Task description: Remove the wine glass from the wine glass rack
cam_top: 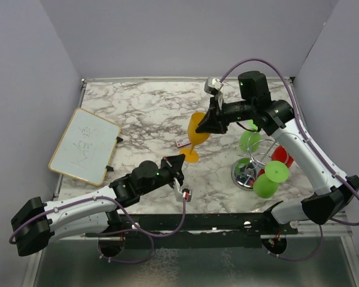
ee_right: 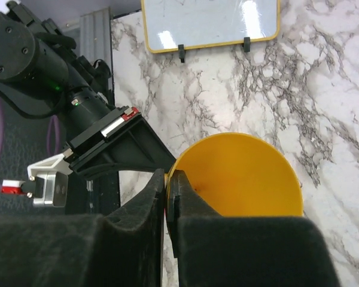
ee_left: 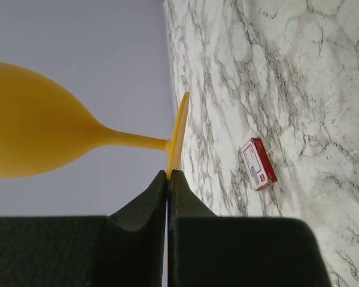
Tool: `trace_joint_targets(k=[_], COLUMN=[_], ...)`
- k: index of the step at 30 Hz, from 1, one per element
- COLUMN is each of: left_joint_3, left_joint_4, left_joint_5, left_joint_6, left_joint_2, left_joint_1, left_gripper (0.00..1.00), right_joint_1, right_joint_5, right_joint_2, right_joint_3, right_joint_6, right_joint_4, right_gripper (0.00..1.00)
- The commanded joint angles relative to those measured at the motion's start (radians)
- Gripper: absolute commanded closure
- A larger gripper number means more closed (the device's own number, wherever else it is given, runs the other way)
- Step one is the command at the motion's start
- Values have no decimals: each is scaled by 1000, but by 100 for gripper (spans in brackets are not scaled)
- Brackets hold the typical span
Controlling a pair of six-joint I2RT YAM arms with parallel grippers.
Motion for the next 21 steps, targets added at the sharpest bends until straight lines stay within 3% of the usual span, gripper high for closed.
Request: trace_joint_targets(k=[1,2,3,5,6,7,8,13,15,21], left_joint_3=[19,40,63,109,132,162,190,297,340,547], left_joint_4=[-6,-40,-79,-143,-174,-209,-243,-330,-343,-475], left_joint_5=[-18,-19,-13,6,20,39,61,204,218,210], left_joint_6=[-97,-136,-182,-337,-442,-549,-665,-1199,-1345,-1460], left_joint_2=[-16,-17,-17,-27,-37,-47,-58,-80,-68,7], left_joint_1=[-6,-5,-6,-9,-9,-9,-9,-7,-6,68], left_gripper=[100,96,85,55,30,14,7,1,1,1], right_joint_1=[7,7,7,7,8,8,8,11,18,41], right_joint_5=[-58,-57,-53,-35,-21,-10,-3,44,75,147], right_joint_2=[-59,-68,-79,-99,-108,-114,-120,-122,-122,-138], right_joint_3=[-39,-52,-62,-86,-98,-109,-117,-163,-188,-250], right_joint_6=[-36,-48,-60,-93,-111,-138,-174,-327,-389,-541], right_joint_4=[69,86,105,139,156,167,170,165,161,161], right_gripper=[99,99,99,99,99,99,99,99,99,99])
